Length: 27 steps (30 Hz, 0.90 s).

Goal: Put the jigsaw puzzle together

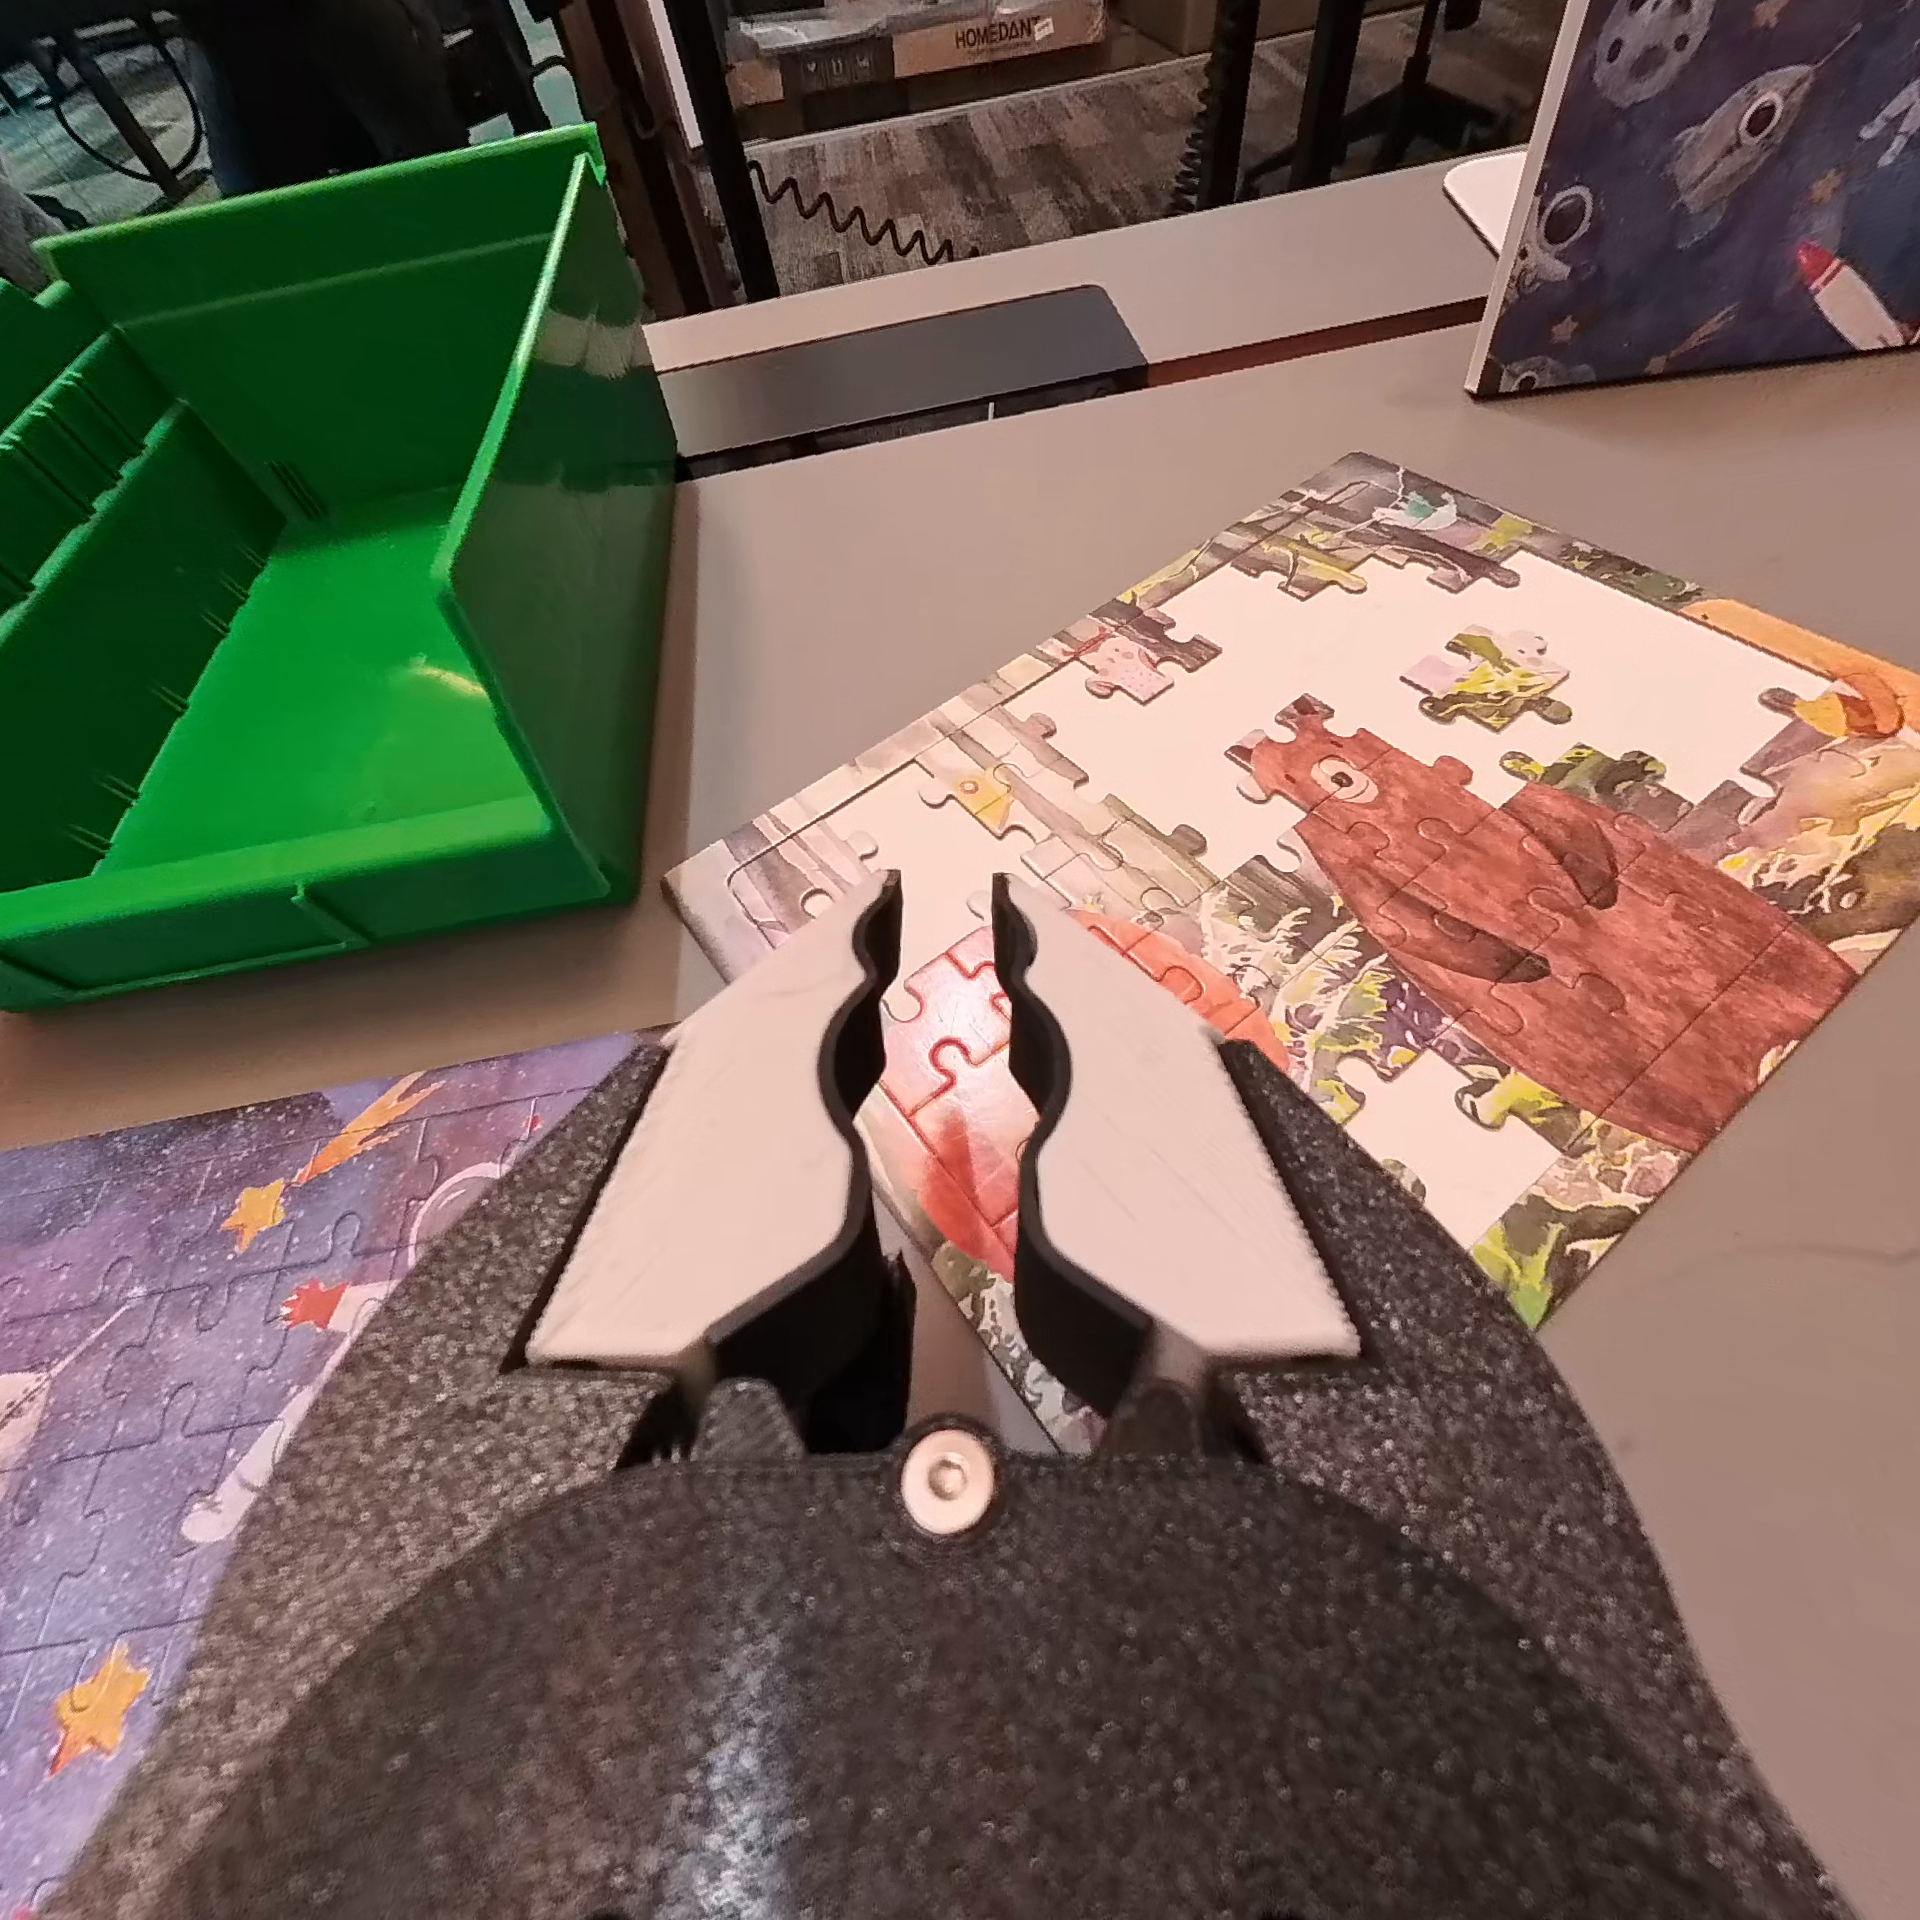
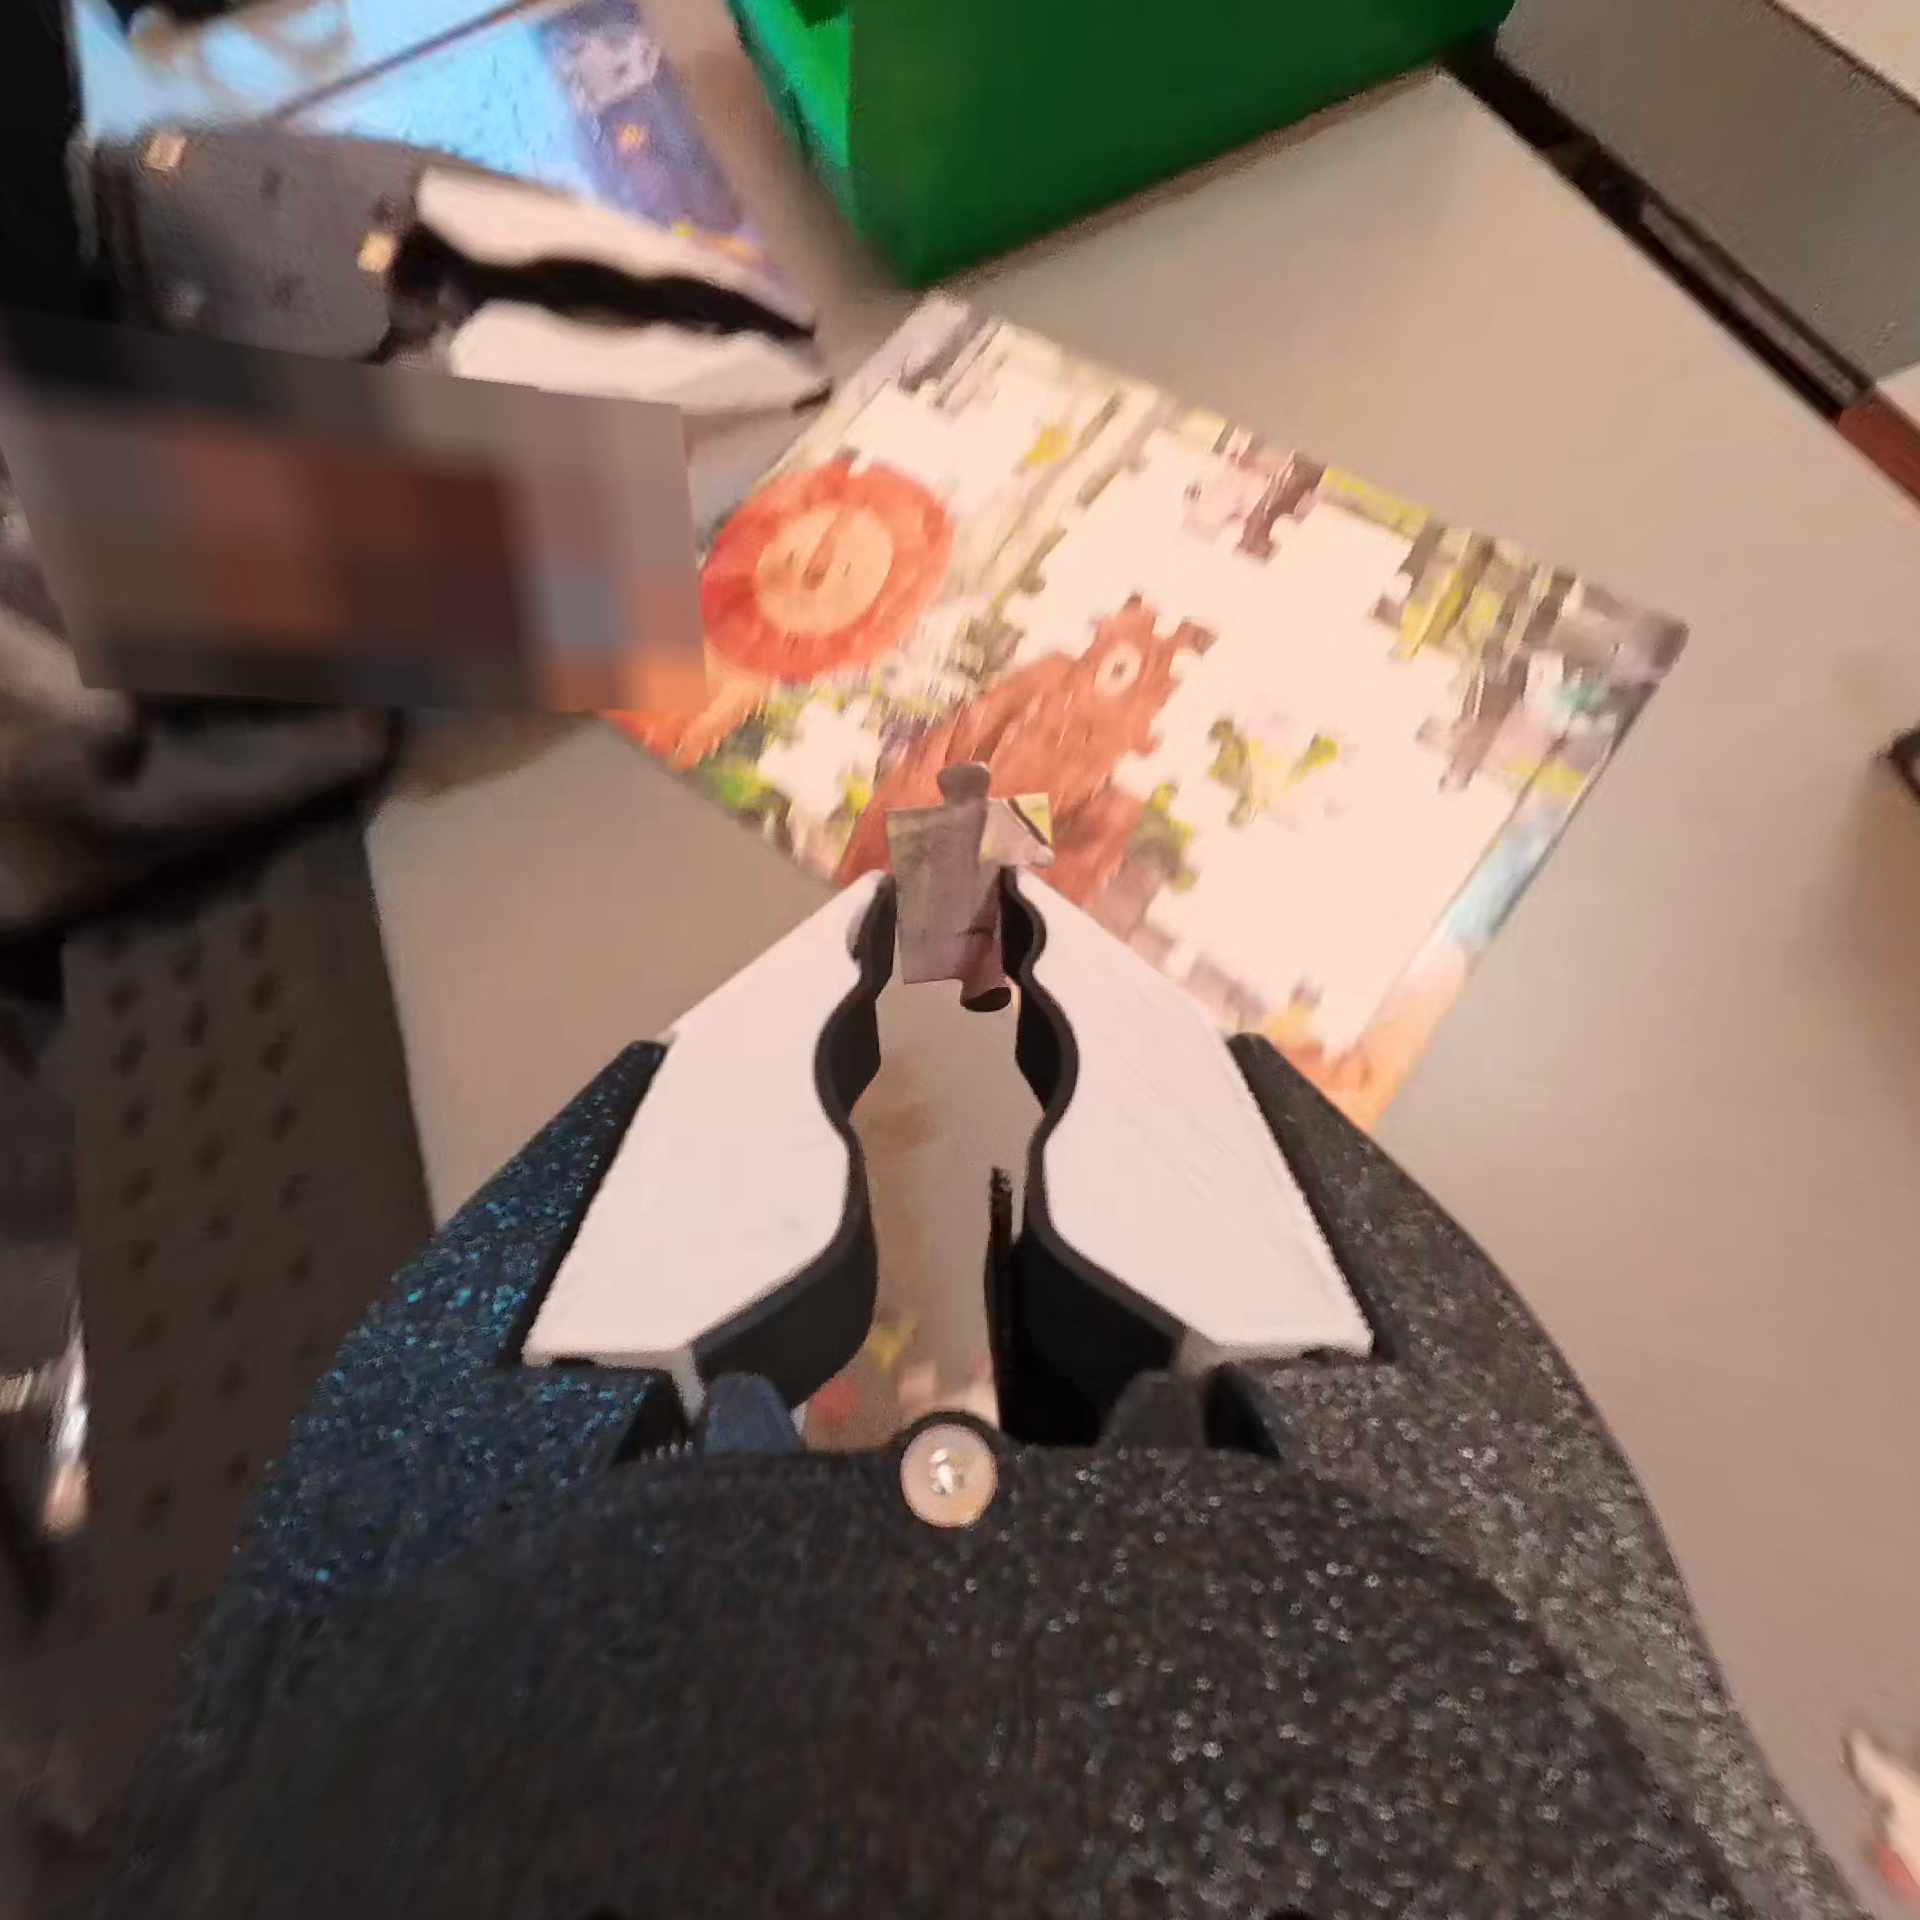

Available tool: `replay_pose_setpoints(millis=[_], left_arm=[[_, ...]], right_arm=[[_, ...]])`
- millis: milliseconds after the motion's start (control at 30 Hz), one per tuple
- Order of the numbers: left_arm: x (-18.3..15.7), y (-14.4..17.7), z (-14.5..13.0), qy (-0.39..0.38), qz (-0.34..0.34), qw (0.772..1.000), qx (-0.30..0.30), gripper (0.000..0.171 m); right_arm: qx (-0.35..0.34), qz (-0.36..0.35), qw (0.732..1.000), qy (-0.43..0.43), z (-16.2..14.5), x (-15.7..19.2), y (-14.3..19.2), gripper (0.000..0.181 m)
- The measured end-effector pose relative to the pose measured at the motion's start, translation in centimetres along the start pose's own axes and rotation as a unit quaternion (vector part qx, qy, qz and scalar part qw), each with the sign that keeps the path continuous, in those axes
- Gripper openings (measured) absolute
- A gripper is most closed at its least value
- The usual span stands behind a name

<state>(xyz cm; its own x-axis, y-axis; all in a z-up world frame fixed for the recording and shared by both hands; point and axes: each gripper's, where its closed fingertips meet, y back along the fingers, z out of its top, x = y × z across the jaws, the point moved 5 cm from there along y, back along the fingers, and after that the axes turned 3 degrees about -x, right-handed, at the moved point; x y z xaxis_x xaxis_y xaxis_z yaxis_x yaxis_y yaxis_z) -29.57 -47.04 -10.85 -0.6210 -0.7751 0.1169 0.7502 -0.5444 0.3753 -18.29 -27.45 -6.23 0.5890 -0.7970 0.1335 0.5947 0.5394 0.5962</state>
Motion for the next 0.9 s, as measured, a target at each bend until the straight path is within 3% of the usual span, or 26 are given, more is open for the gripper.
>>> replay_pose_setpoints(millis=[167, 333, 433, 533, 767, 833, 867, 900], left_arm=[[0.5, 0.0, -0.2, 0.008, 0.01, 1.0, 0.007, 0.017], [0.8, 0.0, -0.4, 0.031, -0.002, 0.999, 0.015, 0.017], [-1.1, 0.1, 0.2, 0.021, -0.085, 0.996, -0.01, 0.018], [-1.9, 0.3, 0.7, 0.007, -0.106, 0.994, -0.028, 0.029], [-2.9, 1.3, 2.3, 0.002, -0.128, 0.988, -0.086, 0.028], [-2.5, 1.4, 2.5, 0.008, -0.115, 0.989, -0.089, 0.023], [-2.3, 1.5, 2.6, 0.014, -0.114, 0.989, -0.094, 0.015], [-2.1, 1.6, 2.8, 0.02, -0.112, 0.988, -0.104, 0.004]], right_arm=[[0.033, -0.012, 0.998, -0.044, 4.4, -4.1, -8.6, 0.02], [0.006, 0.115, 0.974, -0.195, 6.6, -2.4, -14.2, 0.02], [-0.049, 0.25, 0.913, -0.319, 7.4, -0.2, -14.5, 0.02], [-0.089, 0.315, 0.864, -0.382, 7.5, 0.5, -13.5, 0.019], [-0.118, 0.282, 0.88, -0.364, 7.9, 1.5, -12.7, 0.019], [-0.129, 0.27, 0.885, -0.356, 8.1, 1.6, -12.3, 0.019], [-0.135, 0.261, 0.888, -0.353, 8.1, 1.5, -12.2, 0.002], [-0.14, 0.253, 0.892, -0.347, 8.0, 1.5, -12.0, 0.0]])
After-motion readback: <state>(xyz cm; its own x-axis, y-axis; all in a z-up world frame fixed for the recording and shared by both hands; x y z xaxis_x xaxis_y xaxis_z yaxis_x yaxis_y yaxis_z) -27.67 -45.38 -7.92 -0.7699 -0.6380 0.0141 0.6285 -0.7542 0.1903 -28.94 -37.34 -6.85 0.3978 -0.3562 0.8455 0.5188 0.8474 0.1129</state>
